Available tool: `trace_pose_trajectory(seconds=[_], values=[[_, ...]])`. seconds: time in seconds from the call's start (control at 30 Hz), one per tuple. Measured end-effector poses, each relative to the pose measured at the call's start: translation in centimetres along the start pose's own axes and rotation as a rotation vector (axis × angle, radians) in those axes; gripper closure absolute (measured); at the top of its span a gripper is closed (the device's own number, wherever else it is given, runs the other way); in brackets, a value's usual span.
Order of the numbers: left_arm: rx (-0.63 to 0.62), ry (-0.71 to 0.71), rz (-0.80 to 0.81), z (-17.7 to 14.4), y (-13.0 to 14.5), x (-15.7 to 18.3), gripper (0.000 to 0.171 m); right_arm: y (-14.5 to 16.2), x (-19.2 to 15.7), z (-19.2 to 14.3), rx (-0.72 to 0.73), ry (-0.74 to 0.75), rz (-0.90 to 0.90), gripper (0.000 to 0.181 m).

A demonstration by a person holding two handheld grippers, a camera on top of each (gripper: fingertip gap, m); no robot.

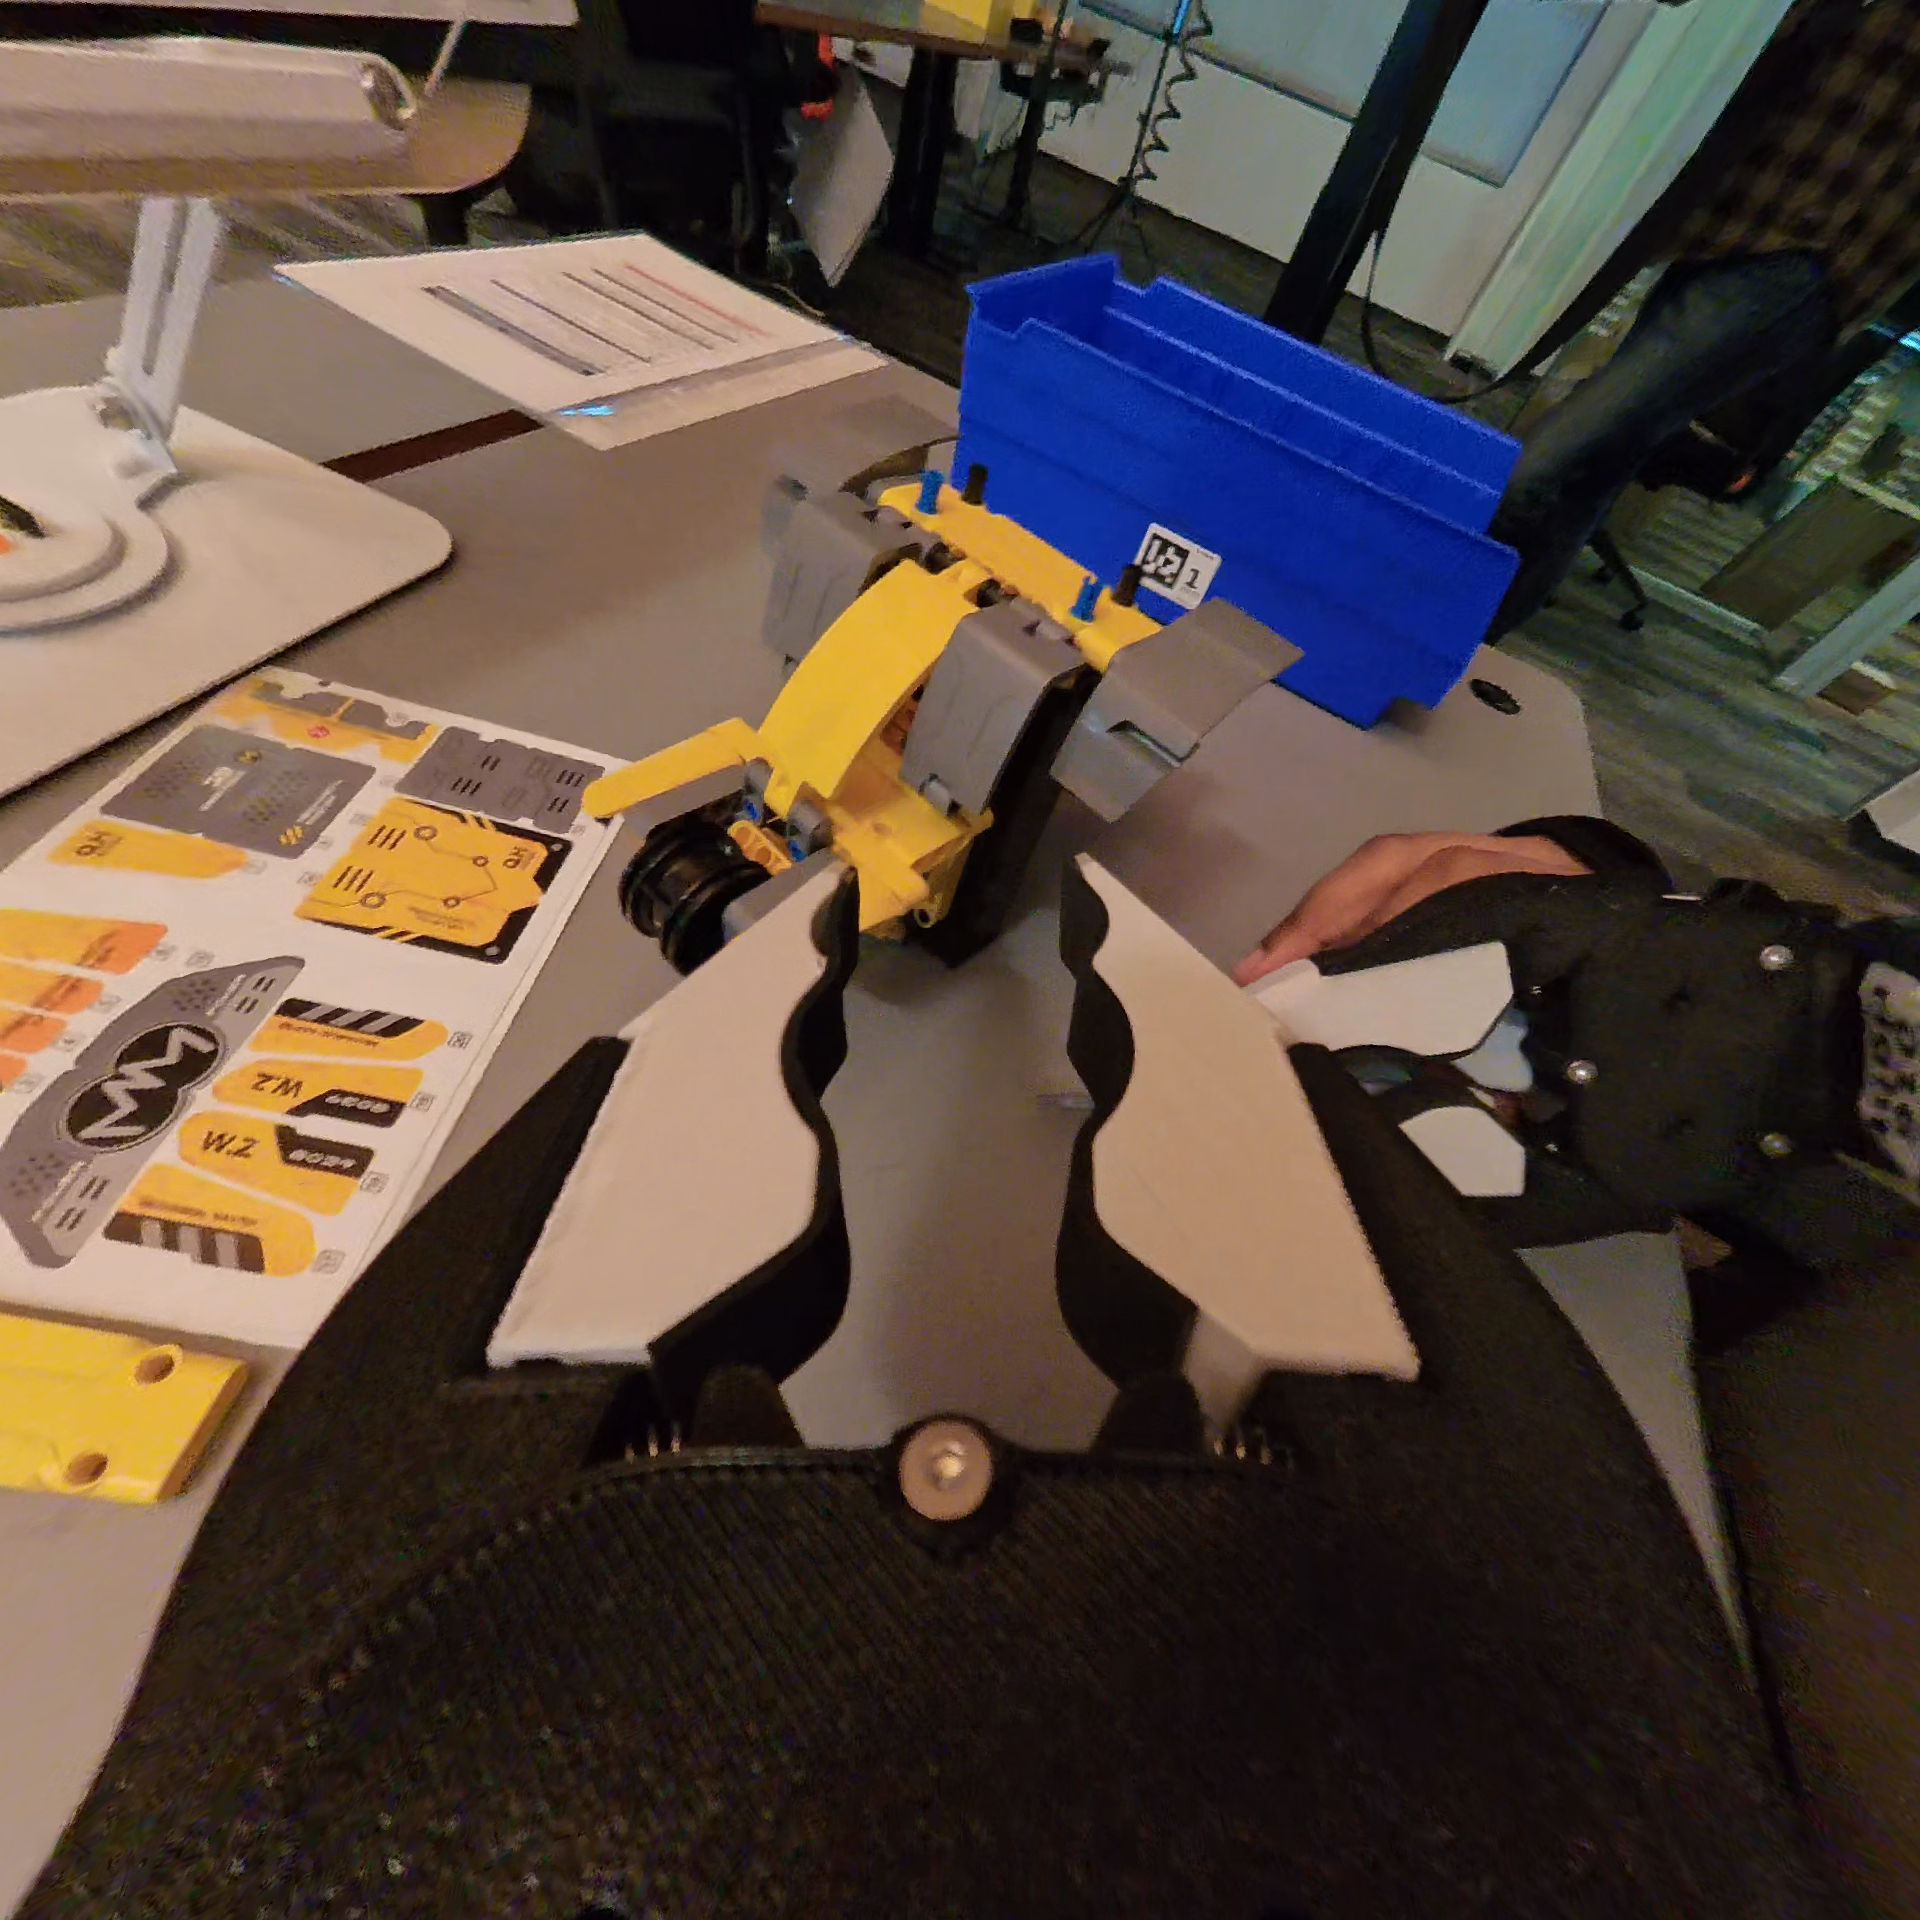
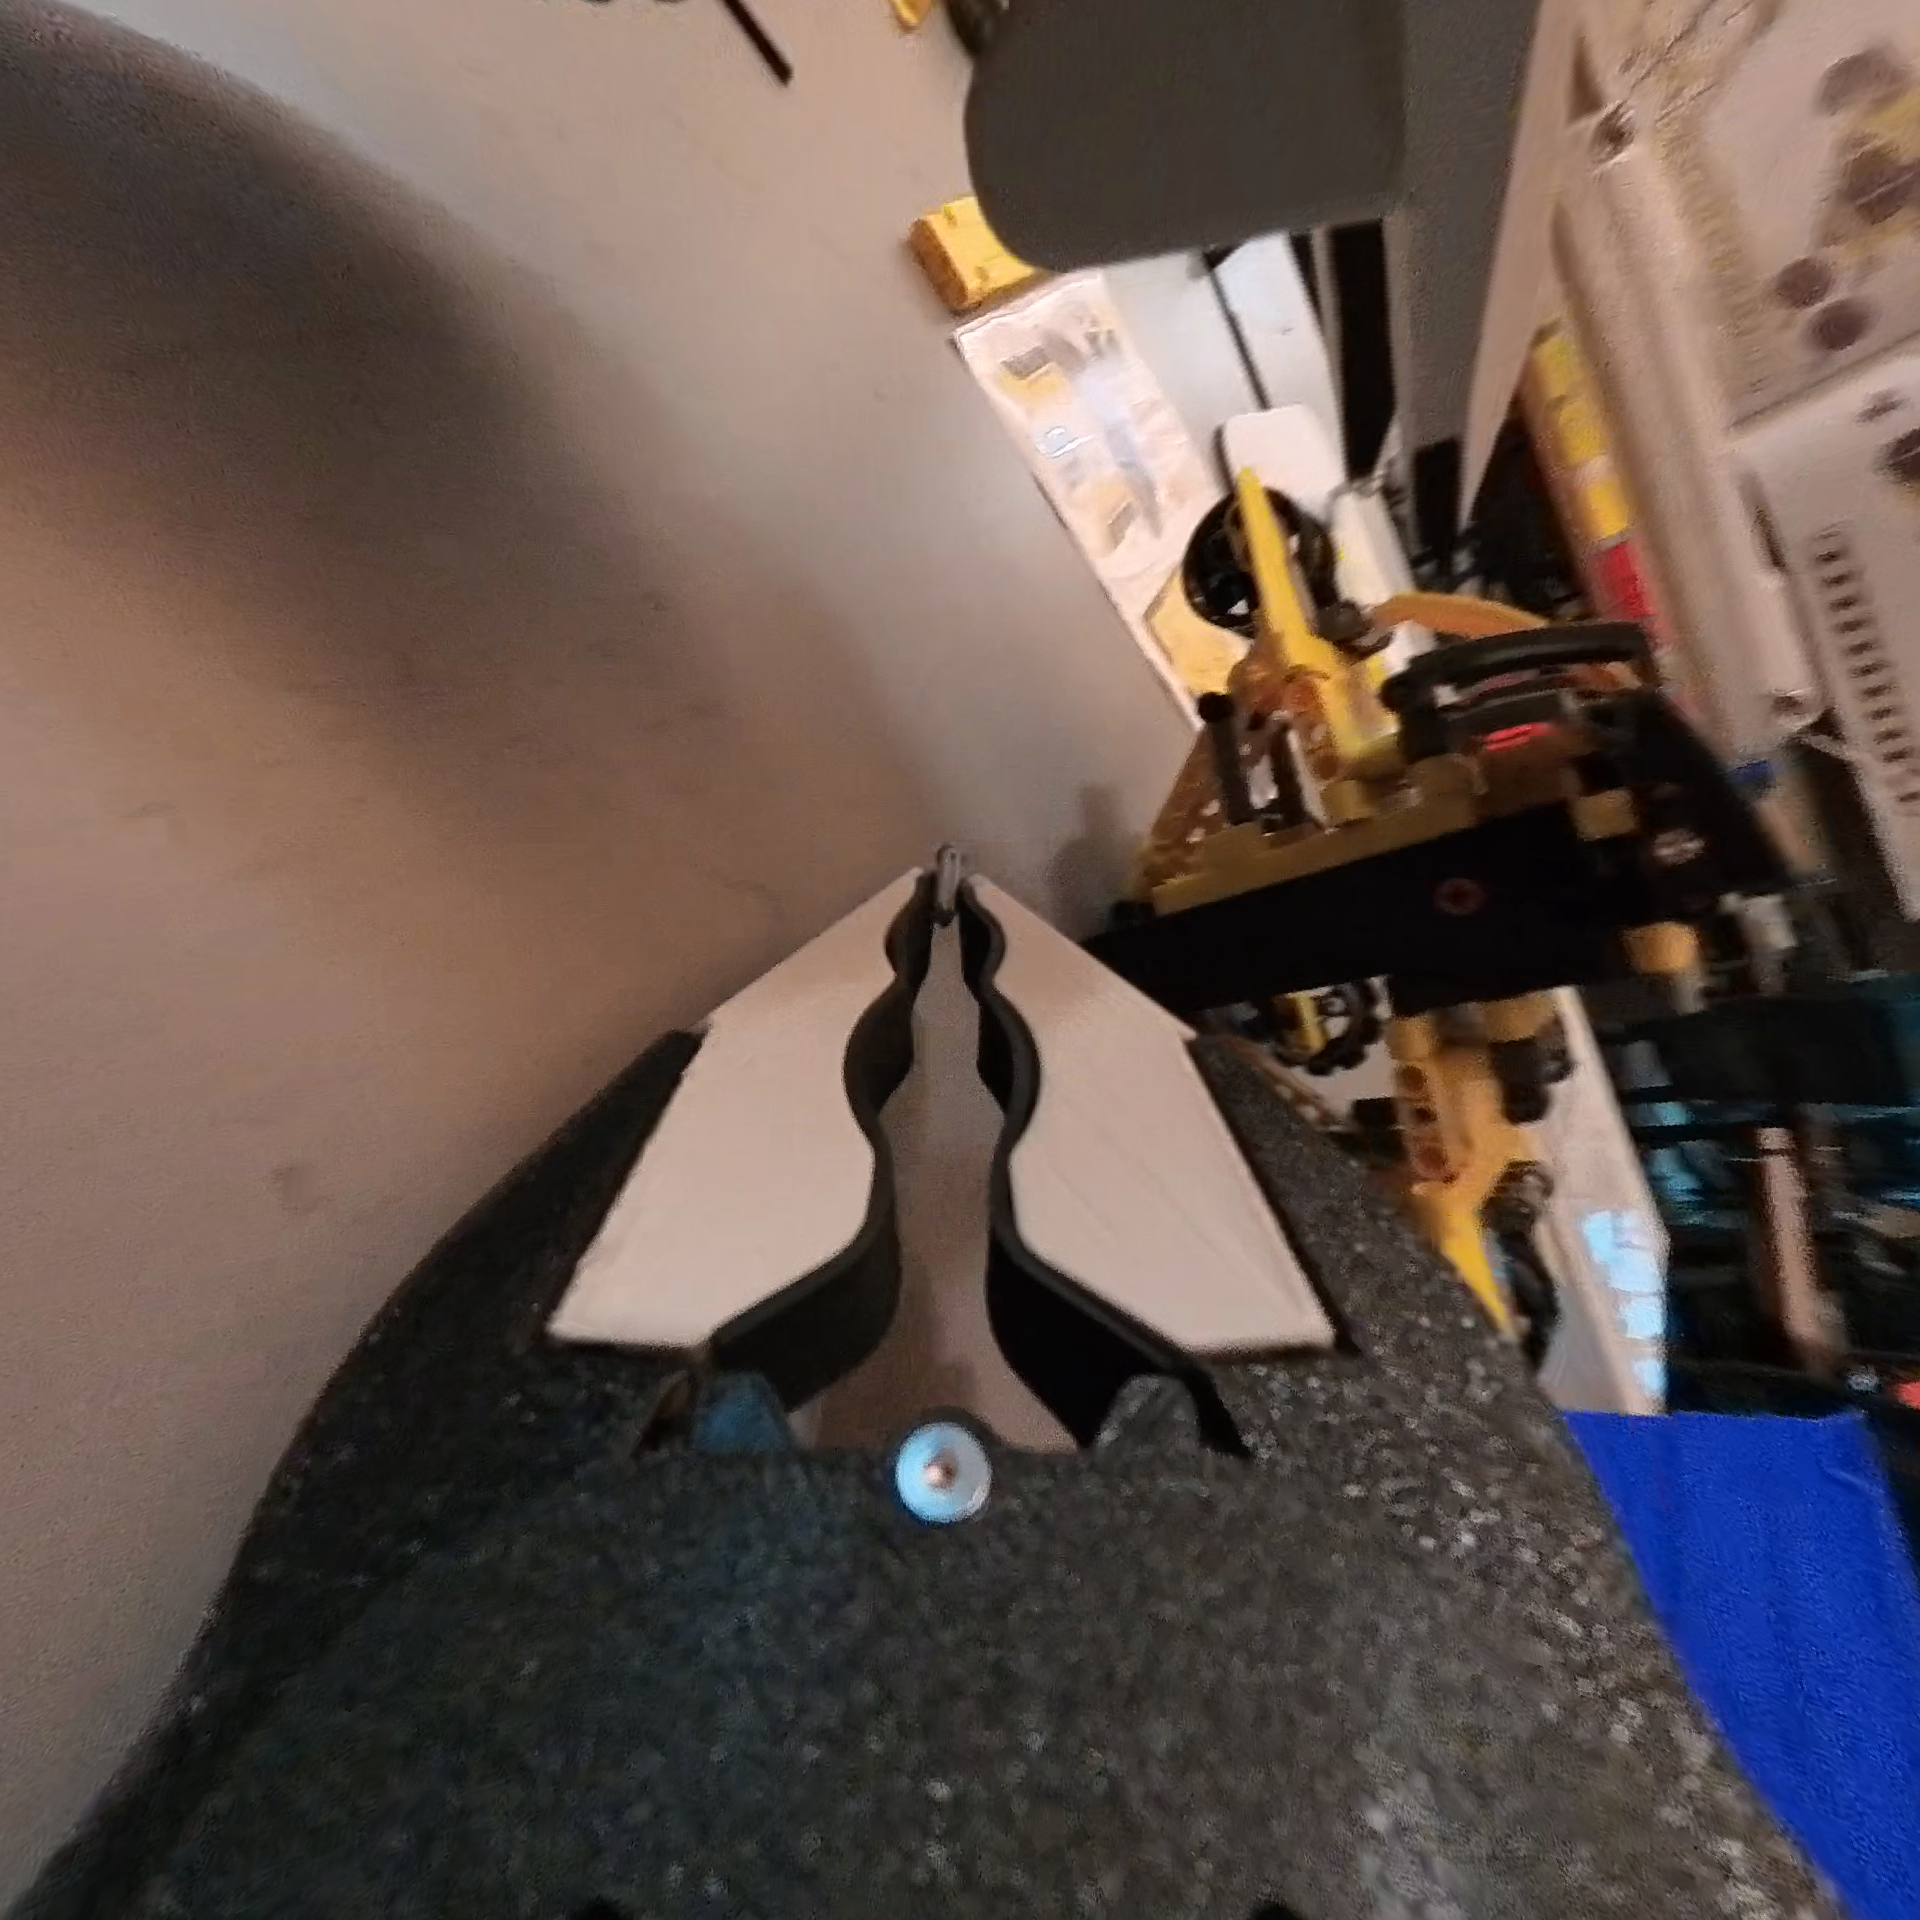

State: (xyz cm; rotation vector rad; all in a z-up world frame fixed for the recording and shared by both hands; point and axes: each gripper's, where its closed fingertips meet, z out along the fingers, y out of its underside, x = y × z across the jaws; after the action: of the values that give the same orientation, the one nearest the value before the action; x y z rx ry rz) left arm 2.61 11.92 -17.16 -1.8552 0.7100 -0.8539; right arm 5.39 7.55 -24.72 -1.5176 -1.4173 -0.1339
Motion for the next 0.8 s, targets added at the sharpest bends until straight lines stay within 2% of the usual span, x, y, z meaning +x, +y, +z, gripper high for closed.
trace_pose_trajectory(seconds=[0.13, 0.27, 0.5, 0.73, 0.8], values=[[0.010, -0.043, -0.014, -0.2, 0.1, -0.7, 0.134, 0.6, -0.8, 0.0, -0.056, -0.028, 0.059, 0.177], [0.044, -0.026, -0.080, -0.4, 0.8, 0.8, 0.134, 0.6, -0.9, -0.1, -0.084, 0.024, 0.036, 0.176], [0.067, -0.191, -0.004, -2.5, 3.4, 2.0, 0.134, 0.5, -1.8, -2.3, -0.053, -0.023, 0.150, 0.156], [0.000, -0.174, 0.001, -1.8, 5.1, 2.6, 0.134, 5.2, 1.3, -3.7, -0.162, 0.061, 0.347, 0.148], [-0.034, -0.143, 0.001, -1.1, 5.7, 3.3, 0.134, 6.6, 1.4, -3.5, -0.210, 0.029, 0.395, 0.148]])
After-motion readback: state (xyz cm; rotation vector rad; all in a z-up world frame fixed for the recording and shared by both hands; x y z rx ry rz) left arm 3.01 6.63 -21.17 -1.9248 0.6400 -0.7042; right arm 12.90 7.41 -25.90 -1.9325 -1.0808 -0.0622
